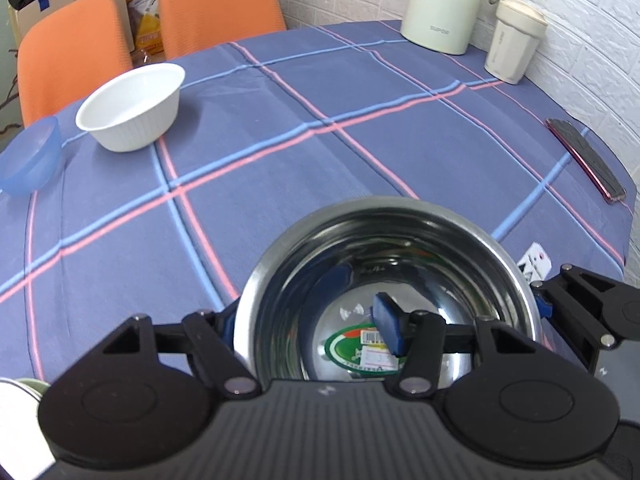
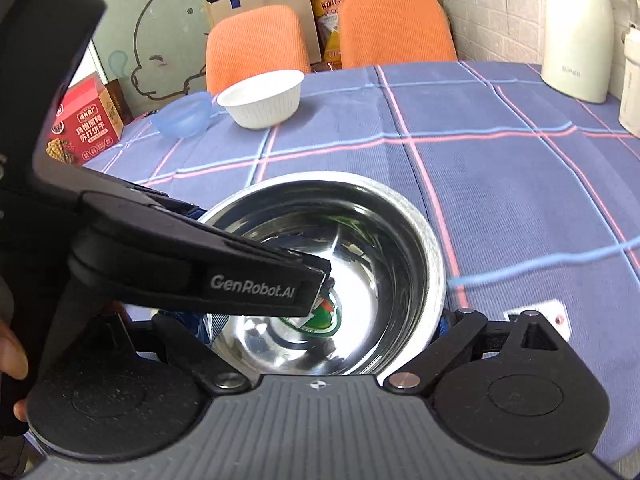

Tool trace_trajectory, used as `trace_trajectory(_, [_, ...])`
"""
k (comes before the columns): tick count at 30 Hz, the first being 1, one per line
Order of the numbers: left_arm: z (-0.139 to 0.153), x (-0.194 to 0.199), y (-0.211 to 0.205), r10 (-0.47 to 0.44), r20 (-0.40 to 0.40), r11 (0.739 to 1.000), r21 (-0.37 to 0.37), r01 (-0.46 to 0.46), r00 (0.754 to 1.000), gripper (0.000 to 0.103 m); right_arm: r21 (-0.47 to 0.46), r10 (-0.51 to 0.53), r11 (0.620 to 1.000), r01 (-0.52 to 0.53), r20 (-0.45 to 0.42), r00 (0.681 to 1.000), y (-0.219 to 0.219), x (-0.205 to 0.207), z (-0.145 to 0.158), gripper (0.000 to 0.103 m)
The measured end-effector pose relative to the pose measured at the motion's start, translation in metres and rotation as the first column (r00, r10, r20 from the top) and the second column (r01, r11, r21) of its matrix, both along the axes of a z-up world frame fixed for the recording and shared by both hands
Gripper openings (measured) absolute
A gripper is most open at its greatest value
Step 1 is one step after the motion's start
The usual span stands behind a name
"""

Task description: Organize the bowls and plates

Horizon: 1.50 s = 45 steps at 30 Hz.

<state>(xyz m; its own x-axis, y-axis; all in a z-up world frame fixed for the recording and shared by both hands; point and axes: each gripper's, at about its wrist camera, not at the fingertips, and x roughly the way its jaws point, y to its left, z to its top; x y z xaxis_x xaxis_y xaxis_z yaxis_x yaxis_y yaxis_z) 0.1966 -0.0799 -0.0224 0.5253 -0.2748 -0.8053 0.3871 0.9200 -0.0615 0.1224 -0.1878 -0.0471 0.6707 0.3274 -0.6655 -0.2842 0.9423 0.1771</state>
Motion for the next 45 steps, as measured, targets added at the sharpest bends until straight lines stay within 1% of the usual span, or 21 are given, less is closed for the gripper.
trace_trajectory(2, [0.001,-0.004,-0.001,-0.008,0.013,1.000,0.004,0.008,1.000,0.057,-0.010,0.012,1.000,-0.012,0.000,1.000,0.000,-0.005,-0.001,0.083])
trace_trajectory(5, [0.001,-0.009,0.002,-0.002,0.009,1.000,-0.017,0.002,1.000,0.058,-0.029,0.049,0.998,-0.050,-0.006,0.999,0.000,-0.012,-0.001,0.081])
trace_trajectory(6, [0.003,-0.011,0.004,0.002,0.016,1.000,-0.022,-0.001,1.000,0.060,-0.030,0.054,0.998,-0.054,-0.009,0.999,-0.001,-0.014,0.000,0.081])
trace_trajectory(10, [0.017,-0.021,0.010,0.009,0.073,1.000,-0.016,-0.008,0.997,0.064,-0.005,0.050,0.999,-0.050,-0.003,0.999,-0.012,-0.025,0.009,0.081])
trace_trajectory(11, [0.024,-0.024,0.013,0.014,0.093,1.000,-0.015,-0.012,0.996,0.064,0.005,0.037,0.999,-0.037,0.010,0.999,-0.017,-0.028,0.014,0.081])
trace_trajectory(12, [0.030,-0.026,0.017,0.021,0.114,1.000,-0.018,-0.019,0.993,0.068,0.017,0.022,1.000,-0.022,0.029,0.999,-0.023,-0.031,0.021,0.081])
trace_trajectory(13, [0.038,-0.028,0.022,0.030,0.139,0.999,-0.024,-0.027,0.990,0.076,0.030,0.008,0.999,-0.010,0.051,0.999,-0.028,-0.032,0.027,0.081])
trace_trajectory(15, [0.054,-0.028,0.034,0.049,0.180,0.998,-0.041,-0.042,0.983,0.076,0.046,-0.017,0.999,0.013,0.093,0.996,-0.036,-0.031,0.041,0.081])
trace_trajectory(17, [0.066,-0.025,0.048,0.077,0.204,0.996,-0.056,-0.067,0.976,0.076,0.032,-0.031,0.999,0.027,0.123,0.992,-0.039,-0.023,0.052,0.081])
trace_trajectory(20, [0.081,-0.015,0.073,0.130,0.213,0.990,-0.078,-0.116,0.968,0.076,-0.012,-0.023,1.000,0.025,0.154,0.988,-0.037,-0.005,0.064,0.081])
trace_trajectory(22, [0.090,-0.006,0.093,0.165,0.215,0.984,-0.098,-0.147,0.963,0.076,-0.031,-0.010,0.999,0.015,0.164,0.986,-0.034,0.010,0.070,0.081])
trace_trajectory(25, [0.098,0.008,0.121,0.218,0.222,0.974,-0.107,-0.199,0.950,0.076,-0.052,0.022,0.999,-0.014,0.161,0.987,-0.028,0.036,0.075,0.081])
trace_trajectory(28, [0.107,0.029,0.149,0.262,0.221,0.964,-0.098,-0.246,0.939,0.076,-0.086,0.061,0.995,-0.049,0.148,0.987,-0.021,0.061,0.080,0.081])
trace_trajectory(31, [0.116,0.054,0.167,0.299,0.227,0.954,-0.082,-0.288,0.927,0.076,-0.123,0.122,0.987,-0.104,0.143,0.982,-0.011,0.084,0.086,0.081])
trace_trajectory(34, [0.125,0.083,0.172,0.280,0.235,0.959,-0.106,-0.262,0.931,0.076,-0.155,0.172,0.976,-0.150,0.137,0.976,0.003,0.113,0.088,0.081])
trace_trajectory(35, [0.125,0.095,0.171,0.267,0.226,0.962,-0.123,-0.244,0.937,0.076,-0.162,0.184,0.973,-0.162,0.131,0.974,0.009,0.123,0.086,0.081])
trace_trajectory(36, [0.124,0.110,0.169,0.238,0.207,0.967,-0.142,-0.211,0.949,0.076,-0.165,0.202,0.970,-0.181,0.120,0.972,0.015,0.134,0.084,0.081])
trace_trajectory(38, [0.114,0.138,0.165,0.205,0.163,0.971,-0.160,-0.179,0.965,0.076,-0.162,0.225,0.965,-0.208,0.093,0.970,0.027,0.152,0.076,0.081])
trace_trajectory(40, [0.096,0.169,0.156,0.177,0.108,0.975,-0.154,-0.160,0.978,0.076,-0.168,0.240,0.960,-0.226,0.064,0.969,0.036,0.168,0.065,0.081])
trace_trajectory(42, [0.079,0.194,0.150,0.151,0.068,0.979,-0.146,-0.140,0.986,0.076,-0.184,0.250,0.953,-0.240,0.033,0.968,0.044,0.181,0.052,0.081])
trace_trajectory(45, [0.060,0.223,0.144,0.128,0.021,0.983,-0.136,-0.124,0.992,0.076,-0.196,0.273,0.943,-0.268,-0.001,0.962,0.051,0.192,0.037,0.081])
